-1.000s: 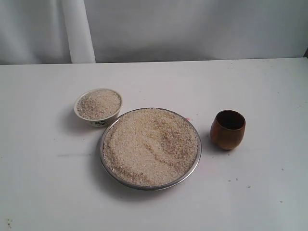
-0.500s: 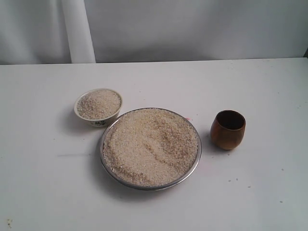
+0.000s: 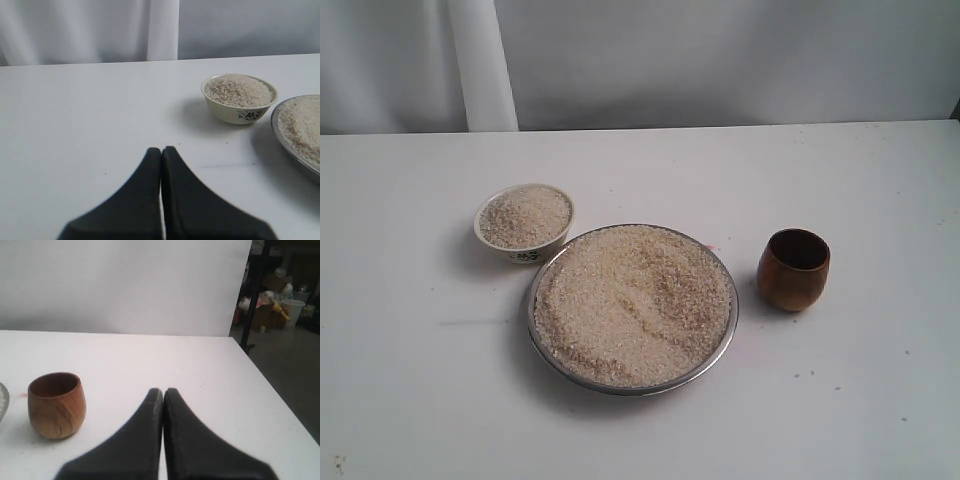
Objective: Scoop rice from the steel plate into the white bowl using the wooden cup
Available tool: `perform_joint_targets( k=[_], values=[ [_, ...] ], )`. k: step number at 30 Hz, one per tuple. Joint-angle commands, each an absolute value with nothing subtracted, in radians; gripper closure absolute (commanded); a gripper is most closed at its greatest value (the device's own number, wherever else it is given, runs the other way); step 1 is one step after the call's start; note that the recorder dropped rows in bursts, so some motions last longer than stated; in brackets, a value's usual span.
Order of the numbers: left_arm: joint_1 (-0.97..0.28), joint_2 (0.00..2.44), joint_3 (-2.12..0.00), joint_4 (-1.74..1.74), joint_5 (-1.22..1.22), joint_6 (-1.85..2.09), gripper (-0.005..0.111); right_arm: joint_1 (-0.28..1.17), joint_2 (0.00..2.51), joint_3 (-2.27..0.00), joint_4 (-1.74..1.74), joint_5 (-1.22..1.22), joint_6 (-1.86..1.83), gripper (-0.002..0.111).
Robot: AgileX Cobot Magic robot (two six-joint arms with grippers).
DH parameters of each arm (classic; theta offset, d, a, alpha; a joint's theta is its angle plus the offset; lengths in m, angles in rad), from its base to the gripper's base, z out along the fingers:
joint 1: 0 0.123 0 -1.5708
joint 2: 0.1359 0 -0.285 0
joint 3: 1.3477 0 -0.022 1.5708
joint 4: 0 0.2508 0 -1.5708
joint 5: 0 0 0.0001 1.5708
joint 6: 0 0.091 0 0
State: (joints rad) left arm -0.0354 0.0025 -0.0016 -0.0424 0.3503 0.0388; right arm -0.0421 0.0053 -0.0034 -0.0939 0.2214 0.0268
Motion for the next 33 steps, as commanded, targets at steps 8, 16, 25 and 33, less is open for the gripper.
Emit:
perform_joint_targets(
  k=[8, 16, 25, 33],
  values=[
    [-0.041, 0.000, 0.000, -0.042, 0.347, 0.035, 0.107, -0.050, 0.000, 0.000, -0.074, 0.341, 0.030, 0.108],
    [-0.041, 0.000, 0.000, -0.042, 0.347, 0.035, 0.107, -0.050, 0.000, 0.000, -0.074, 0.341, 0.030, 0.108],
    [-0.041, 0.000, 0.000, -0.042, 0.347, 0.037, 0.107, -0.050, 0.000, 0.000, -0.074, 0.341, 0.034, 0.108],
    [-0.041, 0.000, 0.000, -0.042, 0.347, 0.035, 0.107, -0.050, 0.000, 0.000, -0.074, 0.341, 0.034, 0.108]
  ],
)
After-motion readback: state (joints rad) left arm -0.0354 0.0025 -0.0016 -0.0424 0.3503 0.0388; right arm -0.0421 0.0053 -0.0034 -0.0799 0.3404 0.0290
